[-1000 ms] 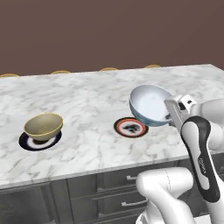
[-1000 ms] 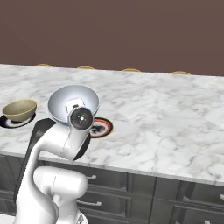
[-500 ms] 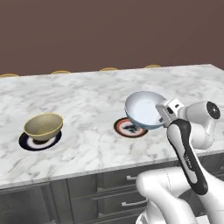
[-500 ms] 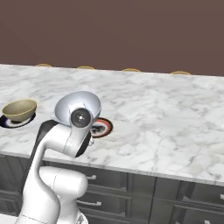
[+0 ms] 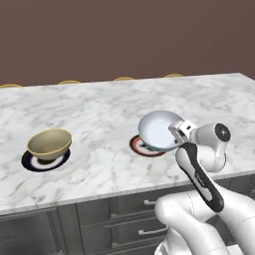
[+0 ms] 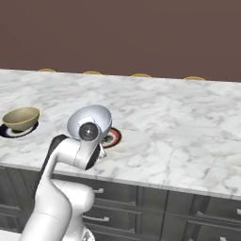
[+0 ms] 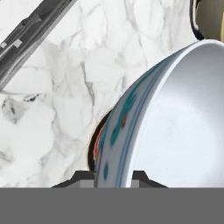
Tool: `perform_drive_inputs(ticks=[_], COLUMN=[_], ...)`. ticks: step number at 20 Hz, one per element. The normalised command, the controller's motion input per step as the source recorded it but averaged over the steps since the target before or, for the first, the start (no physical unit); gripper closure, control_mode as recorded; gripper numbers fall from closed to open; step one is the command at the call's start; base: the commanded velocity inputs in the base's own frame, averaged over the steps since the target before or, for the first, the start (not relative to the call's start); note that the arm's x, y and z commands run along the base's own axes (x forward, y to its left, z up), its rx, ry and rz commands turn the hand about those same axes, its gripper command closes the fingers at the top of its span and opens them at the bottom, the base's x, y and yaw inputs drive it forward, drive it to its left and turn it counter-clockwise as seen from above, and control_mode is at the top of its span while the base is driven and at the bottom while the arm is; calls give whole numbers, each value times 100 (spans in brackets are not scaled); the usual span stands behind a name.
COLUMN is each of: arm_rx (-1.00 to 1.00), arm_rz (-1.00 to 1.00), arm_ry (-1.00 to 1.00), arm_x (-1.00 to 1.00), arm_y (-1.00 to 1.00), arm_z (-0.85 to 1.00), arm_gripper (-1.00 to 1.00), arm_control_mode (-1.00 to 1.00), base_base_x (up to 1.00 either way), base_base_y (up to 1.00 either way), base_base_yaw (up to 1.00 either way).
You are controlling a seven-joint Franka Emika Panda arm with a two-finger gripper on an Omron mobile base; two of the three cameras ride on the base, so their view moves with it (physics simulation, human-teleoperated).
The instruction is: Move the bowls from the cabinet to the plates on the dining table.
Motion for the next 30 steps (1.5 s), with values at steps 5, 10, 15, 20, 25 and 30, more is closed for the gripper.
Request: perform_drive_inputs(ticks=[5,10,15,20,25,30], arm_rx=[0,1,6,5,3,0], arm_rz=[0,0,0,0,0,0], arm_ry=[0,0,0,0,0,0], arm_x=[41,41,24,16,22,30], arm_y=[-9,-10,0,0,0,0], arm_z=[-31,-23,-36,-51,-43,-17], arm_gripper=[100,100,100,100,100,100], arm_control_mode=[-100,-100,-100,-100,-100,-100], base_base_x=[0,0,0,0,0,0], base_base_y=[0,0,0,0,0,0], base_base_yaw=[0,0,0,0,0,0])
